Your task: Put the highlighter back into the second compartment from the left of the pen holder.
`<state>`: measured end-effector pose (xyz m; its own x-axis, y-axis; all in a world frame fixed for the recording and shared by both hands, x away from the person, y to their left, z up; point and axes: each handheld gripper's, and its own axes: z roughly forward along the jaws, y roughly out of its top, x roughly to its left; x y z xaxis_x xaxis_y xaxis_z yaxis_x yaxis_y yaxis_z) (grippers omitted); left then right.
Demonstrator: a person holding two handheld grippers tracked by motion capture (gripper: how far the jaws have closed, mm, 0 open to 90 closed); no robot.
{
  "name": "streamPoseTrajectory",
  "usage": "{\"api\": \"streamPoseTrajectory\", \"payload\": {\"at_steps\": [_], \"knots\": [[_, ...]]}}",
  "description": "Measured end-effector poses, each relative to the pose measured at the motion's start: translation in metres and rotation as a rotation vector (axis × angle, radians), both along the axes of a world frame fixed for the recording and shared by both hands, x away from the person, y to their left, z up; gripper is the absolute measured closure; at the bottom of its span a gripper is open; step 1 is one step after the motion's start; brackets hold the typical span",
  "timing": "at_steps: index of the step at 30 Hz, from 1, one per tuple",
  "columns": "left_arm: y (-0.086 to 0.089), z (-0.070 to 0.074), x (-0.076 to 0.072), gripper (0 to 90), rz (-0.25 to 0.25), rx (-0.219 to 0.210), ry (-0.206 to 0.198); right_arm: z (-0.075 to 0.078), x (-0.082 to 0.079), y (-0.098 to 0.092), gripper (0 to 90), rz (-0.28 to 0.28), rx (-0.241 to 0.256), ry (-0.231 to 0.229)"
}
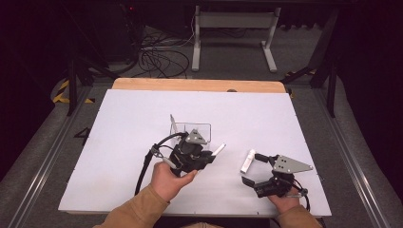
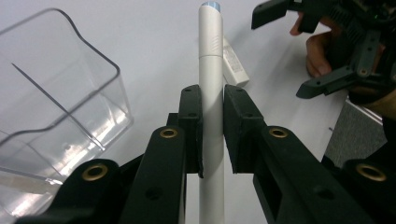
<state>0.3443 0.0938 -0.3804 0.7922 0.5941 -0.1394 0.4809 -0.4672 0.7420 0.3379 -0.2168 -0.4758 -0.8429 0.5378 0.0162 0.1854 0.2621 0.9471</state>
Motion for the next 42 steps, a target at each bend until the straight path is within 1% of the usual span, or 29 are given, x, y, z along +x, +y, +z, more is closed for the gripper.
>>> {"api": "streamPoseTrajectory", "payload": {"at_steps": [2,10,11,14,17,19,21,24,26,29,35,36,42], "knots": [[0.003,0.003,0.001,78.2,0.008,-0.021,-0.012,0.000,0.000,0.000,3.6,0.001,0.001,0.000],[0.015,0.017,-0.001,78.2,0.038,-0.106,-0.081,0.000,0.000,0.000,3.6,-0.001,0.000,0.001],[0.016,0.018,-0.001,78.2,0.040,-0.106,-0.098,0.000,0.000,0.000,3.6,-0.001,0.001,0.000],[0.020,0.021,-0.001,78.1,0.053,-0.136,-0.110,0.000,0.000,0.000,3.6,-0.001,0.001,0.000],[0.023,0.023,0.000,78.1,0.061,-0.153,-0.125,0.000,0.000,0.000,3.6,-0.002,0.001,0.001],[0.026,0.025,0.000,78.1,0.070,-0.166,-0.143,0.000,0.000,0.000,3.6,-0.002,0.001,0.001],[0.027,0.027,0.001,78.1,0.075,-0.182,-0.146,0.000,0.000,0.000,3.6,-0.002,0.001,0.001],[0.030,0.029,0.003,78.1,0.082,-0.190,-0.159,0.000,0.000,0.000,3.6,-0.003,0.002,0.001],[0.032,0.030,0.003,78.1,0.092,-0.212,-0.170,0.000,0.000,0.000,3.6,-0.003,0.001,0.001],[0.036,0.032,0.004,78.1,0.105,-0.229,-0.184,0.000,0.000,0.000,3.6,-0.003,0.002,0.001],[0.039,0.034,0.004,78.1,0.118,-0.248,-0.202,0.000,0.001,0.000,3.6,-0.005,0.001,0.001],[0.040,0.034,0.004,78.1,0.118,-0.245,-0.207,0.000,0.001,0.000,3.6,-0.004,0.001,0.001],[0.041,0.035,0.003,78.1,0.121,-0.262,-0.221,0.000,0.000,0.000,3.6,-0.005,0.000,0.002]]}}
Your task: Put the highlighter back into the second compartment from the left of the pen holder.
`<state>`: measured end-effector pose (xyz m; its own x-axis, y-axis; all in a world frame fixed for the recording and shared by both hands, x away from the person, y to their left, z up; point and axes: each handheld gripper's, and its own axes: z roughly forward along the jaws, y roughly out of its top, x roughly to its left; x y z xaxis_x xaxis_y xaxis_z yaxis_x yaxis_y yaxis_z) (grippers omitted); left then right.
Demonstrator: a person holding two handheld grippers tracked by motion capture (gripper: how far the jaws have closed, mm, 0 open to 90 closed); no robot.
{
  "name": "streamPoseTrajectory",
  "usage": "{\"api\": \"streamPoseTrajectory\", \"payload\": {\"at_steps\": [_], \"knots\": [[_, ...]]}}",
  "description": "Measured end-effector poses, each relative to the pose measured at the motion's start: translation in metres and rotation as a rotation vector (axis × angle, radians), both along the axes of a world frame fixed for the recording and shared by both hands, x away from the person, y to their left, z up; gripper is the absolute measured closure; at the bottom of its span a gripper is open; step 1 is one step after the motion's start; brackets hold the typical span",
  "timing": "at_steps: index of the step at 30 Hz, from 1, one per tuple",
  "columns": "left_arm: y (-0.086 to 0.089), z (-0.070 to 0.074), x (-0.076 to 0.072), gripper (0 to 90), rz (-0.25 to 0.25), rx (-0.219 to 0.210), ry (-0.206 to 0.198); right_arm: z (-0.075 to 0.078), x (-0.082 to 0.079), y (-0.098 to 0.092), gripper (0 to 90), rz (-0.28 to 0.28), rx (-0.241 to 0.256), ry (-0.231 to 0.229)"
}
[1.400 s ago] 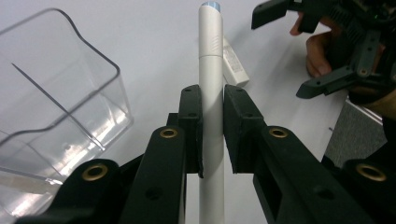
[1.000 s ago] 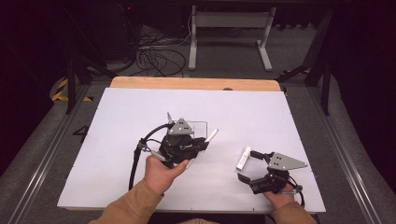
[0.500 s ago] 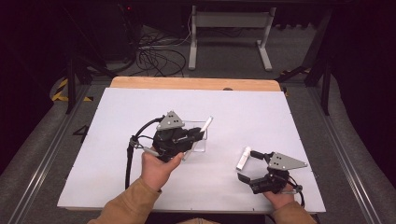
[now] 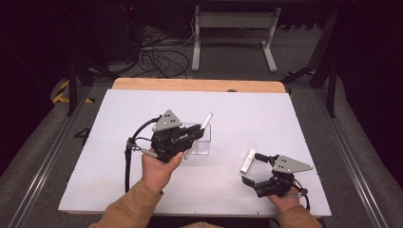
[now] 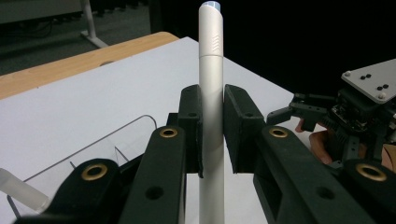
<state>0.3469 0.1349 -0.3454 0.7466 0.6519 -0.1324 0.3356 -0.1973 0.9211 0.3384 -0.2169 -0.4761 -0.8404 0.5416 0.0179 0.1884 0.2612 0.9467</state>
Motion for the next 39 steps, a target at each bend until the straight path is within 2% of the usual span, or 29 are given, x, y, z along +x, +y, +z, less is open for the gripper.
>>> {"api": "streamPoseTrajectory", "payload": {"at_steps": [4,15,32,39], "knots": [[0.001,0.001,-0.003,78.0,-0.003,-0.010,-0.036,0.000,0.000,0.000,3.6,0.001,0.000,0.000],[0.005,0.004,0.003,78.1,0.010,-0.007,-0.041,0.000,0.000,0.000,3.6,-0.001,-0.001,-0.001],[0.009,0.007,0.029,78.0,0.038,-0.018,-0.042,0.000,0.000,0.000,3.6,-0.001,-0.002,-0.001],[0.010,0.003,0.046,78.0,0.047,-0.053,-0.022,0.000,0.000,0.000,3.6,0.000,-0.002,0.000]]}}
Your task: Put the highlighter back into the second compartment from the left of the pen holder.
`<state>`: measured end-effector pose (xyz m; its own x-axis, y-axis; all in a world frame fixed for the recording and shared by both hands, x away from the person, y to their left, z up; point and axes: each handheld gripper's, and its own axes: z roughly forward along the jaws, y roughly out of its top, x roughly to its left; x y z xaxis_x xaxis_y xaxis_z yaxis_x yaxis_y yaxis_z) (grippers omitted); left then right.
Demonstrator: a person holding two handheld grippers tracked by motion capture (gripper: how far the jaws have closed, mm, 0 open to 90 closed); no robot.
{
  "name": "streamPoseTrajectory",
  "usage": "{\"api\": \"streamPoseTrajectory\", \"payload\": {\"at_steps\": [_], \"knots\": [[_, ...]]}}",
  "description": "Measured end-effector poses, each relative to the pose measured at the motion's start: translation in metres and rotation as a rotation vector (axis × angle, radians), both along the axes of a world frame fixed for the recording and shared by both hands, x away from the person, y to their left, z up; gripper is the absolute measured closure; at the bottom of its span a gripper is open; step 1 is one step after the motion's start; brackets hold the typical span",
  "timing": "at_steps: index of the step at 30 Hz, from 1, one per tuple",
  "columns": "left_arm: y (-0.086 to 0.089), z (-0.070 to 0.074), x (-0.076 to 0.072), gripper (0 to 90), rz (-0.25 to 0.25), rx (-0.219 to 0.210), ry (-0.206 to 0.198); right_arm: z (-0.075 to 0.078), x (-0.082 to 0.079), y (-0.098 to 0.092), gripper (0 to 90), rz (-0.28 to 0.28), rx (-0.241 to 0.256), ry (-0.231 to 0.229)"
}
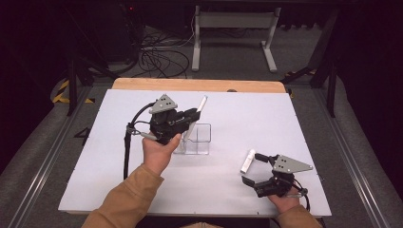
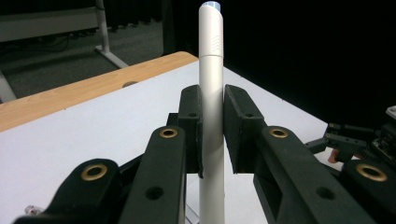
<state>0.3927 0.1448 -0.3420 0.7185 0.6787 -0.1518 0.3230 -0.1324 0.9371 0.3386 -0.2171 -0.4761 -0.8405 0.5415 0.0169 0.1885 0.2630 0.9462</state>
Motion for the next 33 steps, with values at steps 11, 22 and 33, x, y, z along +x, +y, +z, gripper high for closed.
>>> {"api": "streamPoseTrajectory", "payload": {"at_steps": [11,22,33], "knots": [[-0.003,-0.006,0.019,78.0,0.019,-0.008,0.012,0.000,0.000,0.000,3.6,0.000,-0.001,0.001],[-0.006,-0.014,0.035,78.0,0.025,-0.040,0.037,0.000,0.000,0.000,3.6,0.000,-0.001,0.002],[-0.007,-0.022,0.045,77.9,0.046,-0.022,0.050,0.000,0.000,0.000,3.6,-0.001,0.000,0.004]]}}
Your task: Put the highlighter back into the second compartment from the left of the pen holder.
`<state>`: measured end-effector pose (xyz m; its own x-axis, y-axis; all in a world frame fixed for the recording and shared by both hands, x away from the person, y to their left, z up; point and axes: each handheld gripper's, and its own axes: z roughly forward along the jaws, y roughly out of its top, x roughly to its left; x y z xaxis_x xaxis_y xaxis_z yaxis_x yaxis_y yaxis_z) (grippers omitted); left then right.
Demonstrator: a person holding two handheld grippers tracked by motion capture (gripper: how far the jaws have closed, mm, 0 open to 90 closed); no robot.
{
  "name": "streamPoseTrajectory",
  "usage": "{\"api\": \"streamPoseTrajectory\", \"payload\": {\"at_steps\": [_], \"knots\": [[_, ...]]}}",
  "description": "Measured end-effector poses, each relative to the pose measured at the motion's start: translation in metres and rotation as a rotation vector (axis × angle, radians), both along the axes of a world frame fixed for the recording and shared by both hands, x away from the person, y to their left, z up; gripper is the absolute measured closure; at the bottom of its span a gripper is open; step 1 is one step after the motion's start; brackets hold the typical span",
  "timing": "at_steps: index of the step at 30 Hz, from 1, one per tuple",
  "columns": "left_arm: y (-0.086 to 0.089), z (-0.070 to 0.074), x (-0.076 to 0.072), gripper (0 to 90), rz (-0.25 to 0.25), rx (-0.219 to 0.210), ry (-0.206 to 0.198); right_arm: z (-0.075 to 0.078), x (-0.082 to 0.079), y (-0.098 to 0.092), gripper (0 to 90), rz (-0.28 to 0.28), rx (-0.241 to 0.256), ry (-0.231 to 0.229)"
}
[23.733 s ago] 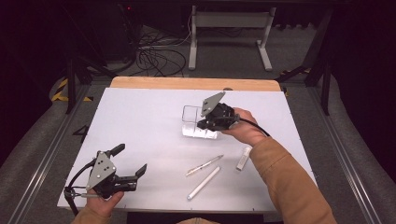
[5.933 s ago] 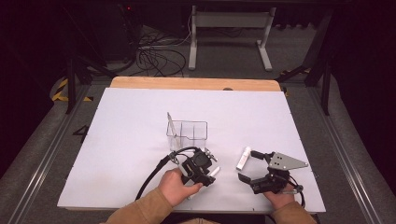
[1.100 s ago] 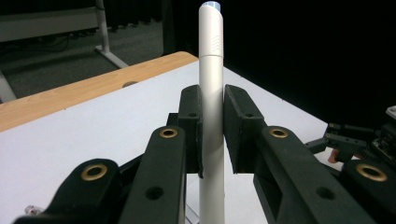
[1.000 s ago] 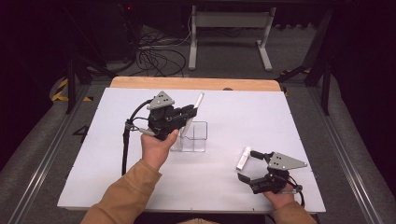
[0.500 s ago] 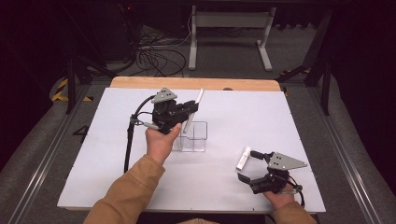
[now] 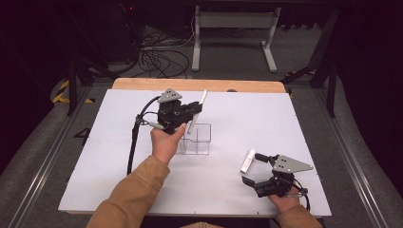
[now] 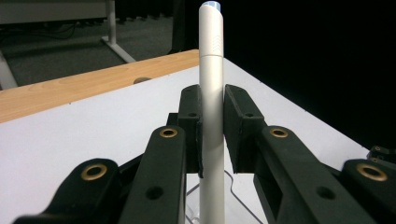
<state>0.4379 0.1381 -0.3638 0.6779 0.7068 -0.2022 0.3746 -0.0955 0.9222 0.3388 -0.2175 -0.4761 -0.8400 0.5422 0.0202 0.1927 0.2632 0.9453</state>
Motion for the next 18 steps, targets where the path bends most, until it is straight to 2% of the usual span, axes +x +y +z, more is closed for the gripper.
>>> {"api": "streamPoseTrajectory", "payload": {"at_steps": [7,18], "knots": [[-0.0008,-0.0013,-0.0001,77.8,0.003,0.015,0.001,0.0000,0.0000,0.0000,3.6,0.000,0.000,0.000],[-0.0026,-0.0049,-0.0001,77.8,0.005,0.066,-0.005,0.0001,-0.0001,-0.0001,3.6,-0.001,0.000,-0.001]]}}
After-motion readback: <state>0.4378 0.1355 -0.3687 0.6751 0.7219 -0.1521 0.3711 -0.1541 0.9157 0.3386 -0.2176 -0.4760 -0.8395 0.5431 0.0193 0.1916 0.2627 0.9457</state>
